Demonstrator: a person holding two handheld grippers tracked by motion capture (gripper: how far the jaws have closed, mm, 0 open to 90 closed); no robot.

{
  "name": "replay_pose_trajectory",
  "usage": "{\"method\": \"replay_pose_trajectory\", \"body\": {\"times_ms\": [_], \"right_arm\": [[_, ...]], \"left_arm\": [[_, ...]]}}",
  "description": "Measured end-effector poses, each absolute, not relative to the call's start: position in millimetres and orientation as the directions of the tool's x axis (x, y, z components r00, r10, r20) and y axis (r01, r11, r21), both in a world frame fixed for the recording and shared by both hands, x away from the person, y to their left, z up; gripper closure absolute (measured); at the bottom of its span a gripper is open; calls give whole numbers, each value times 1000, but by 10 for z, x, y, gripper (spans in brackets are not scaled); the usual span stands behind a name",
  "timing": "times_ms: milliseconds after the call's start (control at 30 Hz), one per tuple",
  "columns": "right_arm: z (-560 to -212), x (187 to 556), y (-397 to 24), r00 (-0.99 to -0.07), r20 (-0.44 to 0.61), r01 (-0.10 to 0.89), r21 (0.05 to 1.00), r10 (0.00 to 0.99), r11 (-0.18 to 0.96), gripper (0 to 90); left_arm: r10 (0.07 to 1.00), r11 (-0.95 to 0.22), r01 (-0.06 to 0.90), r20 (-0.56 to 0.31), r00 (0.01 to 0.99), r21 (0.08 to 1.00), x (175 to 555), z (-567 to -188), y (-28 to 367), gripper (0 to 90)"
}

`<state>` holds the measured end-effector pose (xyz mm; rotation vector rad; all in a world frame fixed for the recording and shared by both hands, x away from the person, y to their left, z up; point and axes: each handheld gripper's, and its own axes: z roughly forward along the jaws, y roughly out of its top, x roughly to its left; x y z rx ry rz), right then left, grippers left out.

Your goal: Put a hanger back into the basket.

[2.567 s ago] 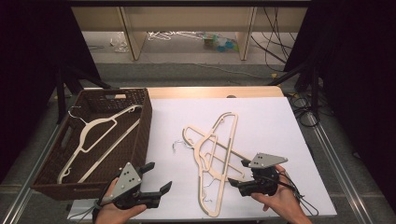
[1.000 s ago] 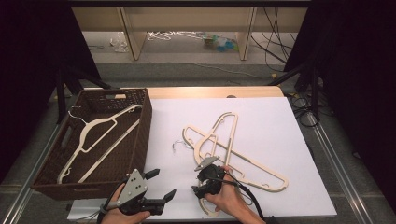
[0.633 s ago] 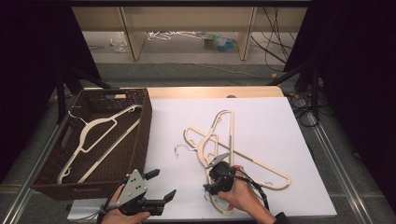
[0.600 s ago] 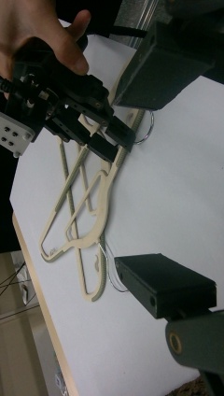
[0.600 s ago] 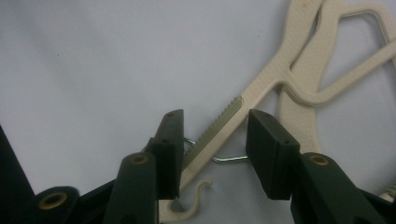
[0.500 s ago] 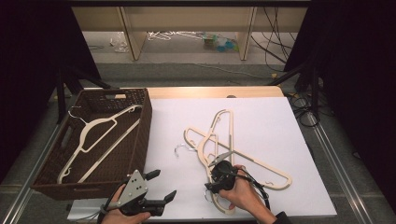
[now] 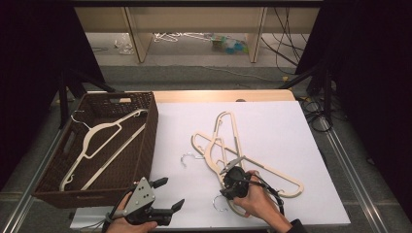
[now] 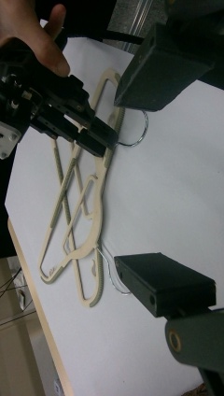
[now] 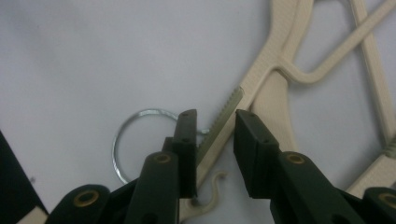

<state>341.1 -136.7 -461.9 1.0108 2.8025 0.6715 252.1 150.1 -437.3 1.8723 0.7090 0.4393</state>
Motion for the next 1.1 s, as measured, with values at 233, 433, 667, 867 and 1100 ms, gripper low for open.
{"method": "replay_pose_trajectory", "body": {"times_ms": [233, 433, 667, 867, 1100], "right_arm": [[-4595, 3371, -1624, -788, 95, 596, 361, 608, 717, 735], [-4627, 3333, -1612, -778, 88, 605, 372, 622, 704, 634], [-4628, 3290, -1590, -787, 19, 578, 375, 617, 725, 726], [-4593, 3308, -1720, -830, 14, 529, 333, 557, 780, 794], [-4595, 3315, -1792, -873, 45, 471, 336, 485, 816, 786]], "left_arm": [[641, -296, 270, -18, 767, 916, 2517, -4380, 1483, 199], [638, -301, 264, -12, 770, 917, 2527, -4388, 1474, 200], [643, -300, 272, -17, 765, 915, 2517, -4390, 1477, 201], [644, -303, 269, -12, 765, 914, 2525, -4384, 1493, 202], [640, -296, 270, -20, 768, 916, 2532, -4394, 1479, 203]]}}
